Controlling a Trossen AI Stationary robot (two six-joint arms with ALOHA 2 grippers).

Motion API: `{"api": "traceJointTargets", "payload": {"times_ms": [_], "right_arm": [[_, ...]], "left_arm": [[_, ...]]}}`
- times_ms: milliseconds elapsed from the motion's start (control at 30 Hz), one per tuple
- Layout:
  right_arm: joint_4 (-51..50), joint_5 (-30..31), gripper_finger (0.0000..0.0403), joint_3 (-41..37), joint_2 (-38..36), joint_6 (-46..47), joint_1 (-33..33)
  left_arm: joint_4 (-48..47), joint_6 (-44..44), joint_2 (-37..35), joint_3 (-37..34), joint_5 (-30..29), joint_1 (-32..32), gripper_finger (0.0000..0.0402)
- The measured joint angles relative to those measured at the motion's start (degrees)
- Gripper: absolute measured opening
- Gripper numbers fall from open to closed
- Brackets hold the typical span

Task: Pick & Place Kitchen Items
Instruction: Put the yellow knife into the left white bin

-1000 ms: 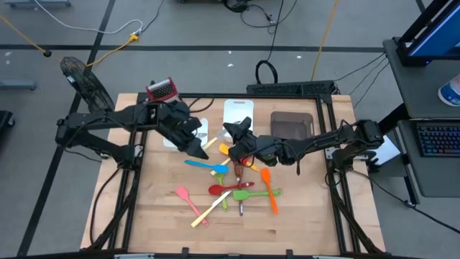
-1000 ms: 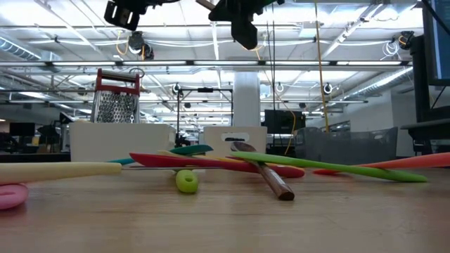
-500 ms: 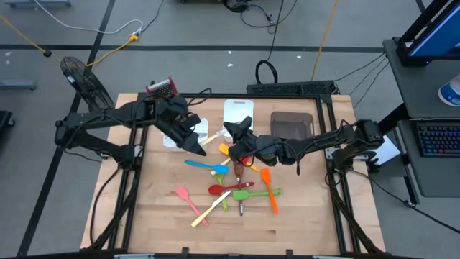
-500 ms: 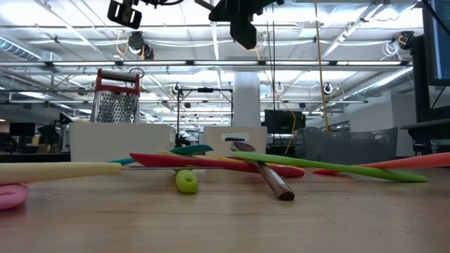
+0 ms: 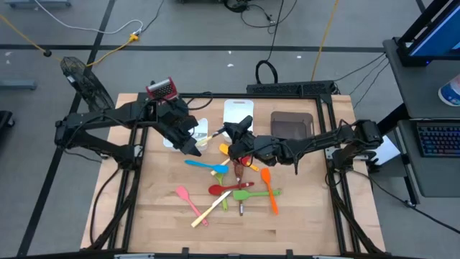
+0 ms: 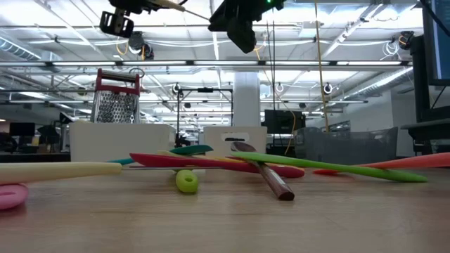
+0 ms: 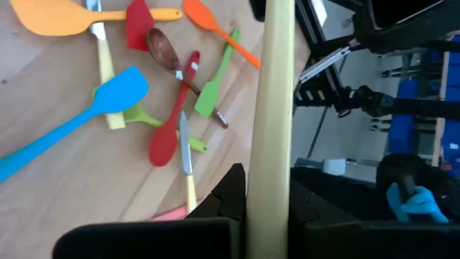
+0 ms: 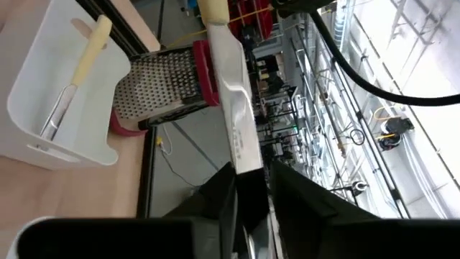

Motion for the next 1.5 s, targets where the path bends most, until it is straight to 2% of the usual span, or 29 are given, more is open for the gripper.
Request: {"api": "traceJointTargets", "payload": {"times_ms": [200, 467, 700, 1033, 1167, 1333, 1500], "right_arm": [[-3.52, 0.02, 0.0113, 0.01, 0.00, 2.80, -0.04], [-4.48, 0.10, 0.0130, 0.13, -0.26, 4.39, -0.02], [-4.56, 0.08, 0.0130, 0.13, -0.24, 4.98, -0.02], [-4.62, 0.07, 0.0130, 0.13, -0.22, 7.57, -0.02], [-4.67, 0.07, 0.0130, 0.11, -0.22, 8.90, -0.02], [-4.75, 0.29, 0.0130, 0.11, -0.20, 8.97, -0.02], [-5.48, 3.71, 0.0130, 0.11, -0.15, 8.97, -0.02]], "left_arm": [[-6.40, 0.28, 0.02, -0.01, -1.98, 0.05, 0.0028], [-23.73, 0.70, 0.15, -0.25, -8.36, 0.43, 0.0028], [-28.34, 3.25, 0.09, -0.22, -10.19, 2.72, 0.0028], [-34.53, 18.41, 1.40, -0.10, -10.73, 10.43, 0.0028], [-38.36, 25.53, 5.15, -0.10, -11.91, 13.98, 0.0028], [-38.37, 33.83, 10.61, -0.11, -14.40, 17.92, 0.0028], [-38.42, 39.81, 15.37, -0.11, -18.16, 21.18, 0.0028]]}}
